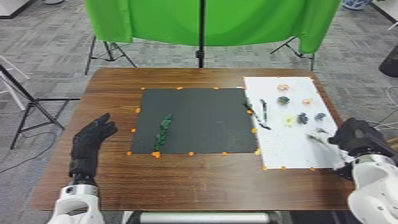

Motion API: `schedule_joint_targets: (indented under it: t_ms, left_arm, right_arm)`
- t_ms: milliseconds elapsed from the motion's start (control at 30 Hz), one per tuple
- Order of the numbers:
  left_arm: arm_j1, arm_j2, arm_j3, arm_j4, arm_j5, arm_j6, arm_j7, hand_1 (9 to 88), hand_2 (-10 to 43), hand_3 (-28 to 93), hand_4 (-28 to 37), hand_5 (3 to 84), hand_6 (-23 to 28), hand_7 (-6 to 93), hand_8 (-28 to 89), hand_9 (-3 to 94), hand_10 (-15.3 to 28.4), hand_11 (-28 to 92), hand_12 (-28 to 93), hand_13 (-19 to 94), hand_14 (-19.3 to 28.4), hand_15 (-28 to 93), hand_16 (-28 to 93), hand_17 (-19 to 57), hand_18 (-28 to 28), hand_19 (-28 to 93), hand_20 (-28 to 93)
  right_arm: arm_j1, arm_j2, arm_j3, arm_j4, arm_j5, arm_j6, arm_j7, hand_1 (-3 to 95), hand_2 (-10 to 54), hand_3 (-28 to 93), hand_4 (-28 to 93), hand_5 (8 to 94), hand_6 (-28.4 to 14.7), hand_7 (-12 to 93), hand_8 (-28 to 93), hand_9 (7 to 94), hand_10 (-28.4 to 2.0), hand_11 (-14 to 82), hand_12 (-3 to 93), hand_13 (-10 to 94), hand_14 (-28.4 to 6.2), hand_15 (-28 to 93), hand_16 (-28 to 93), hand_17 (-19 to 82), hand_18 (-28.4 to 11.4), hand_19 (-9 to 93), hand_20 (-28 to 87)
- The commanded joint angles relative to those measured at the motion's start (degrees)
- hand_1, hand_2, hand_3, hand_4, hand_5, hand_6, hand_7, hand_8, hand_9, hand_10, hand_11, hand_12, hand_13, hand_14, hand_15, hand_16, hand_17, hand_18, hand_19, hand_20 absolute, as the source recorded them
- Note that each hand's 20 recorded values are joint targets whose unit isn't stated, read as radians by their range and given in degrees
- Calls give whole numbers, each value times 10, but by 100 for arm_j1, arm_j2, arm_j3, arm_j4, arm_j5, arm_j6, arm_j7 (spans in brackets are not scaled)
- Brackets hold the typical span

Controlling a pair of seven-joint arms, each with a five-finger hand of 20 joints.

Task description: Arrange flowers

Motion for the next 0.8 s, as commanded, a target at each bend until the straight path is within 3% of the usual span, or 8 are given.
schedule_joint_targets:
  t_ms: [33,333,800]
  left_arm:
    - [65,-49,62,0,-44,-95,-95,253,85,644,-272,431,63,96,-46,415,145,229,137,297,181,362,19,-11,144,183,213]
    - [38,-48,74,16,-1,-197,-136,253,80,644,-267,428,64,95,-45,415,144,228,138,297,181,362,19,-12,144,183,213]
    - [-28,-31,130,55,32,-379,-271,255,72,641,-258,427,64,93,-45,415,145,226,139,297,181,358,20,-13,145,182,212]
  right_arm:
    - [1314,-297,-1347,-682,21,30,100,593,-95,559,-170,822,6,256,159,898,-93,219,444,861,-42,610,343,601,-127,932,544]
    - [3013,-1320,-3548,-166,356,280,-179,593,-95,556,-161,823,4,252,164,898,-95,218,437,864,-41,607,342,607,-128,932,545]
    - [4438,-2380,-5143,1076,1148,555,-227,597,-95,547,-157,824,2,247,170,899,-96,225,433,870,-37,603,343,615,-124,932,548]
